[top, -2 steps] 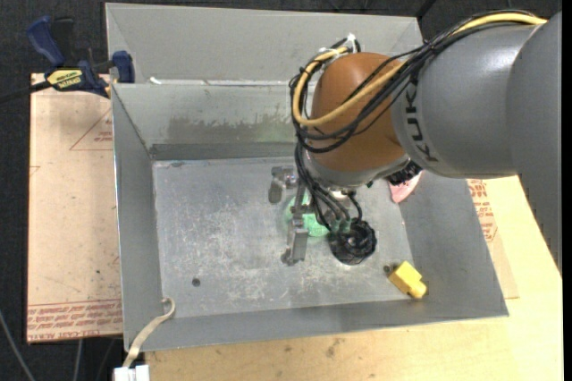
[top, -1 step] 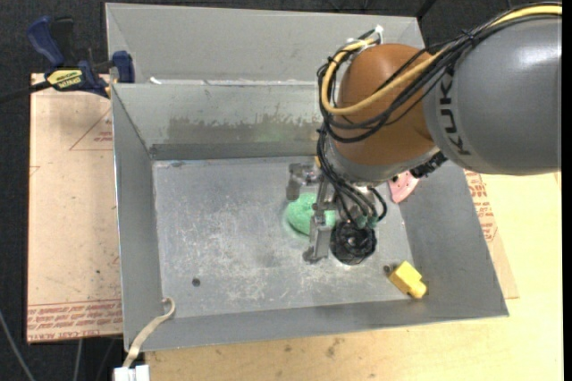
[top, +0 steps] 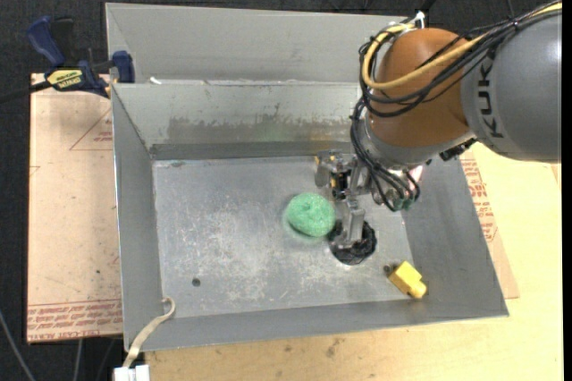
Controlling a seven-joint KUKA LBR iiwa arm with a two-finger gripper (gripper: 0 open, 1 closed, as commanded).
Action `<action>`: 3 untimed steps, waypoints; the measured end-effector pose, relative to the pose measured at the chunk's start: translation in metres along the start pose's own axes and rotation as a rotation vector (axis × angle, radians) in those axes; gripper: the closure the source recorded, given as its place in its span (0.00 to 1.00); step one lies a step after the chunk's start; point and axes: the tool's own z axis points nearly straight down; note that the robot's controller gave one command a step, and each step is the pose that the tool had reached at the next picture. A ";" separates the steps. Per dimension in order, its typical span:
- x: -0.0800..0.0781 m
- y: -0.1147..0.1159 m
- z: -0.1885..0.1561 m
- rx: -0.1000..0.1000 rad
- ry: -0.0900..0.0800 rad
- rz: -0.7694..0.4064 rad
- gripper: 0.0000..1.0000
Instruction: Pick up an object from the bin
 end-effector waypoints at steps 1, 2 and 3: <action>-0.017 -0.025 0.006 0.000 0.000 -0.136 0.00; -0.037 -0.022 0.043 0.000 -0.002 -0.037 0.00; 0.002 -0.026 0.051 -0.001 0.003 -0.138 0.00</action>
Offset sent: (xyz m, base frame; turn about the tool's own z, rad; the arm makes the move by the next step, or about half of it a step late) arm 0.0440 -0.0156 -0.0556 -0.0190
